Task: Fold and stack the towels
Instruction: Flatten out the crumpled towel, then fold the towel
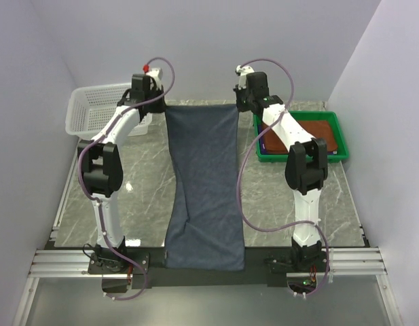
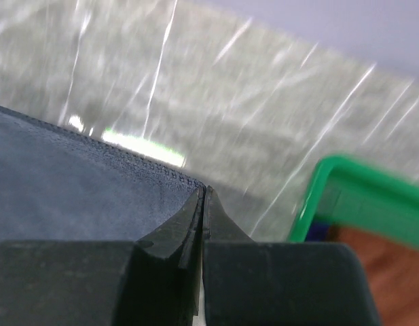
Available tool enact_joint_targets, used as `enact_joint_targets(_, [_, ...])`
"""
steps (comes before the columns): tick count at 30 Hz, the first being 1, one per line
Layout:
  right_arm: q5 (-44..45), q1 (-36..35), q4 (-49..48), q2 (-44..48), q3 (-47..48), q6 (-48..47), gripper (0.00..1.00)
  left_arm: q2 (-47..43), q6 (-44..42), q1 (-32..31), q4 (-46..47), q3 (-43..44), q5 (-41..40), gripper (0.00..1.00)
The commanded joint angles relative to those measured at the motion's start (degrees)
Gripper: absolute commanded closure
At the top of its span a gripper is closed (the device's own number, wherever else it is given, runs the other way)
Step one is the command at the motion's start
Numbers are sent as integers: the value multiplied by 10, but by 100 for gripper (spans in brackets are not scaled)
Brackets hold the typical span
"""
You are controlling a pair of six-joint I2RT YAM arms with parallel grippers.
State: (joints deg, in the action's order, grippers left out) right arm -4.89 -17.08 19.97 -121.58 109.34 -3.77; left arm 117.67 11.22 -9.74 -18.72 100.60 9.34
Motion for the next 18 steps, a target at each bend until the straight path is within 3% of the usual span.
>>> enact_joint_targets(1, [34,11,-49,-29,65,-27,100,26,-7,11,49,90,-2,99])
enact_joint_targets(7, [69,13,-122,-57,105,-60,100,57,5,21,91,152,3,100])
enact_joint_targets(11, [85,14,-185,-62,110,-70,100,56,15,27,145,141,1,100])
enact_joint_targets(18, [58,13,-187,-57,106,-82,100,49,5,36,158,119,16,100])
